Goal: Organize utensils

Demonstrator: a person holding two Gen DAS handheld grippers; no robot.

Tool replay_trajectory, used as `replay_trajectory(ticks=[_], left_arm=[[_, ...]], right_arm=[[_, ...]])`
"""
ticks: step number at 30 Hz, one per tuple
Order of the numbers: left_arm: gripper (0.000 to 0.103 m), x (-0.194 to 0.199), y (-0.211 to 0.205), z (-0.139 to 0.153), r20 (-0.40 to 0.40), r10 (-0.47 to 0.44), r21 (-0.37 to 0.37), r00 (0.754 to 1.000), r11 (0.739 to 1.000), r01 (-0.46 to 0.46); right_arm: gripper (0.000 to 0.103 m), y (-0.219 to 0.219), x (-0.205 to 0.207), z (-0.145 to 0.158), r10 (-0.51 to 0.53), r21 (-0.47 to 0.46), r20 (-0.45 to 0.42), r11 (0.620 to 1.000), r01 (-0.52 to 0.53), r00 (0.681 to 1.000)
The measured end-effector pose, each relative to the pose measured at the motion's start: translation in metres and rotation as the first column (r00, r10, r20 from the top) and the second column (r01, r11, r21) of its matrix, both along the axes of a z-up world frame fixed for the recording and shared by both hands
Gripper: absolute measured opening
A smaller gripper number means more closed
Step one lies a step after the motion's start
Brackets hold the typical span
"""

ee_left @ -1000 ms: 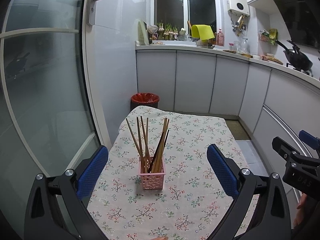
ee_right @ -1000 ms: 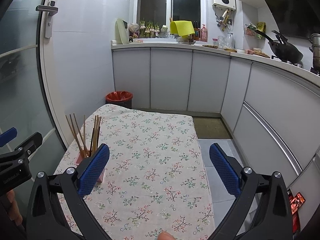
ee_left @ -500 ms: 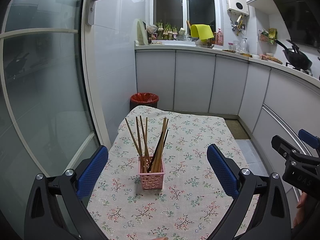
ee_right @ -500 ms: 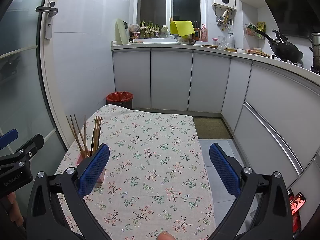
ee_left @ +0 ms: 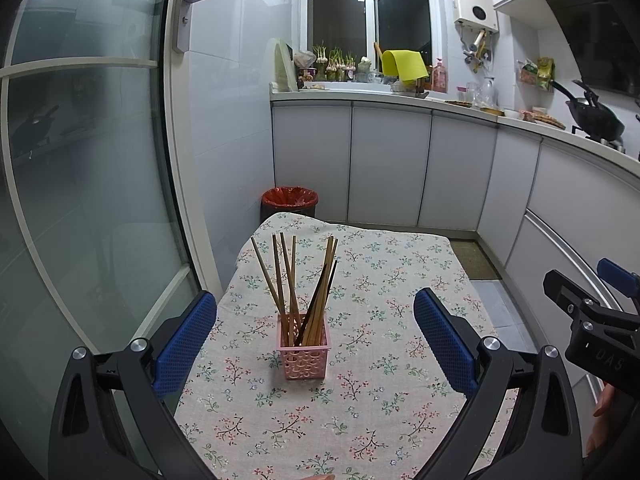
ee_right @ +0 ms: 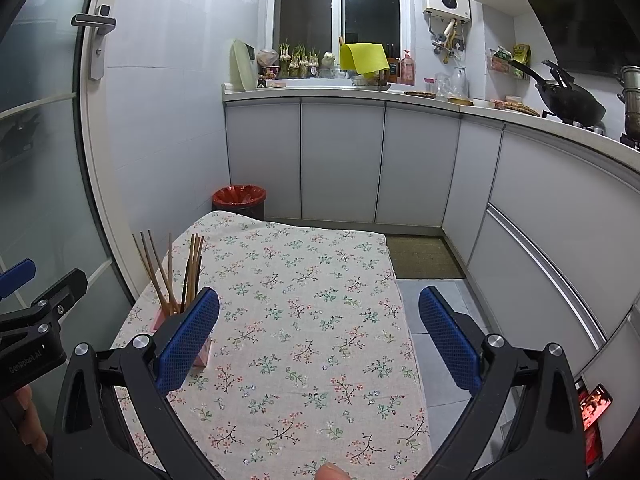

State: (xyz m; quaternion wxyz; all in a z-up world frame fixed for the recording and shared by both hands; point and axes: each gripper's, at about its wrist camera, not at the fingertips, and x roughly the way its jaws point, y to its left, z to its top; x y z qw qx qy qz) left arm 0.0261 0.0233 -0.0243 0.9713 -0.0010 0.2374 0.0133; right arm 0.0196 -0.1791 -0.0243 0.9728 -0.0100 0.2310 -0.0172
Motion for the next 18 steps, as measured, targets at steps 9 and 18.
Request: replay_trajectory(ticks=[9,18], left_arm=[[0.096,0.0000,0.0006,-0.0001,-0.001,0.000,0.000,1.000,1.000,0.000],[0.096,0.0000,0.0011,0.0001,-0.001,0.000,0.001,1.000,1.000,0.000]], right_arm=[[0.096,-0.0004,0.0000,-0.0002,0.001,0.000,-0.001,1.000,-0.001,1.000],[0.096,0.0009,-0.0002,0.0016,0.001,-0.002,0.003,1.000,-0.001,1.000]])
